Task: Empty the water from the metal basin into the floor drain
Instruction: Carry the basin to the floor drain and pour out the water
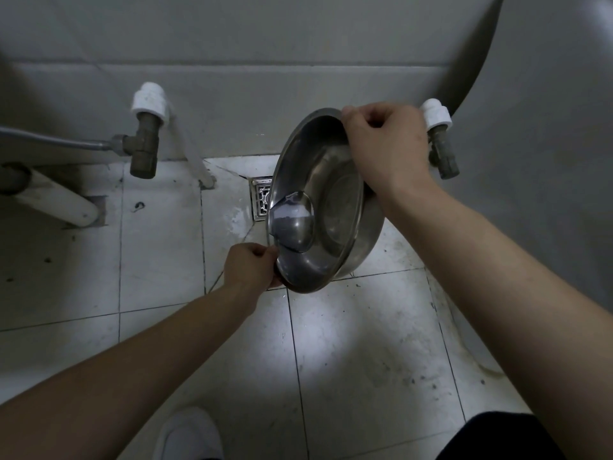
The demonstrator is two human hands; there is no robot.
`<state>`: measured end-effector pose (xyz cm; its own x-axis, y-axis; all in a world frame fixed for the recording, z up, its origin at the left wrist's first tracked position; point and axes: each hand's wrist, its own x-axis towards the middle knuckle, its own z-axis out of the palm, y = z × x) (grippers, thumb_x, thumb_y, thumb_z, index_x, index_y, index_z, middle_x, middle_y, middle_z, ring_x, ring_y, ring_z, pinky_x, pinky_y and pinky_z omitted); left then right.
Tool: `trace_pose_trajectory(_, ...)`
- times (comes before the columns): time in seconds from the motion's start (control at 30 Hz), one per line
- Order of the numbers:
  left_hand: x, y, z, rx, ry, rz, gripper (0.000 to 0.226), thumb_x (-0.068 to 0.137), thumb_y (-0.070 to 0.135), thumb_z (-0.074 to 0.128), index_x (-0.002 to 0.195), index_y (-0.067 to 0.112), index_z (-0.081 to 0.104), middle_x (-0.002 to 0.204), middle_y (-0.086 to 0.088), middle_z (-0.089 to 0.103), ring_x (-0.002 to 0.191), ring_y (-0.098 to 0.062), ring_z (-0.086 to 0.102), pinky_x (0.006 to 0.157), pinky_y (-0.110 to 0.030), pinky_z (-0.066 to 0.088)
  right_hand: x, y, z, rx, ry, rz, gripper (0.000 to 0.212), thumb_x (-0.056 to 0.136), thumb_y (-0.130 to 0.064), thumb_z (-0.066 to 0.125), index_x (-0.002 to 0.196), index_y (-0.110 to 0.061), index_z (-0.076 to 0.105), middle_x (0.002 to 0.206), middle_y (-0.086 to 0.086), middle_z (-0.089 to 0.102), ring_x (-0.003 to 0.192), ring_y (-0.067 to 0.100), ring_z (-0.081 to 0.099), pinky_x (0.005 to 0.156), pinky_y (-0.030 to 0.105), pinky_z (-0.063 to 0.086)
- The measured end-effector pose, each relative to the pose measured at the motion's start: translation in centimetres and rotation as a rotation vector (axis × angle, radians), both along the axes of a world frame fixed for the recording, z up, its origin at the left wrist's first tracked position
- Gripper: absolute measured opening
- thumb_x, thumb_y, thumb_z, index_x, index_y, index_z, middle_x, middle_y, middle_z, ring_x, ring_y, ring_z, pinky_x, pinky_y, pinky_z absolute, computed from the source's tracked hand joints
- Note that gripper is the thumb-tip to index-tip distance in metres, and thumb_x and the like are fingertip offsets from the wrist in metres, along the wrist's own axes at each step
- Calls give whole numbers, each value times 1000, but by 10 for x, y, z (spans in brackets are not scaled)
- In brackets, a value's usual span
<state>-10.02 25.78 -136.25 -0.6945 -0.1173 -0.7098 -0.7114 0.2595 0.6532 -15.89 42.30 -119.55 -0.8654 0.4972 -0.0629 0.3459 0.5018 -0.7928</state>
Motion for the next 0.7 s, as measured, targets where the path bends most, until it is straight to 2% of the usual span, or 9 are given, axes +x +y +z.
trace_pose_trajectory(0.07, 0, 0, 1, -5, 0, -11, 21, 97, 17, 65, 80, 5, 69, 74, -13, 73, 55, -19, 73, 57, -31, 63, 0, 0, 0, -19, -3, 0, 44, 98, -29, 59, 77, 9, 66, 60, 7, 44, 57, 16, 42, 59, 26, 40)
trace_pose_trajectory(0.2, 0, 0, 3, 2, 0, -9, 21, 97, 16, 64, 79, 5, 68, 76, -13, 73, 58, -20, 73, 52, -27, 60, 1, -2, 2, -27, -1, 14, 44, 100, -29, 58, 69, 2, 62, 58, 7, 40, 56, 18, 38, 59, 27, 39)
trace_pose_trajectory(0.27, 0, 0, 3, 8, -4, -1, 21, 97, 15, 64, 79, 5, 68, 76, -14, 72, 59, -21, 73, 54, -29, 61, 1, -3, 3, -28, 0, 21, 41, 101, -30, 57, 66, -7, 56, 57, 6, 37, 55, 19, 37, 59, 28, 37)
trace_pose_trajectory(0.53, 1, -1, 5, 10, 9, -15, 21, 97, 15, 64, 78, 8, 69, 78, -14, 73, 61, -22, 74, 62, -33, 63, 1, -7, 6, -33, 9, 45, 39, 102, -31, 55, 69, -9, 56, 63, 13, 39, 58, 24, 38, 60, 31, 39)
trace_pose_trajectory(0.7, 0, 0, 4, 8, 9, -21, 23, 97, 14, 64, 75, 9, 69, 72, -10, 72, 52, -16, 72, 56, -29, 62, 1, -8, 7, -27, -8, 49, 36, 101, -32, 55, 73, -10, 63, 66, 13, 41, 59, 23, 39, 61, 31, 39)
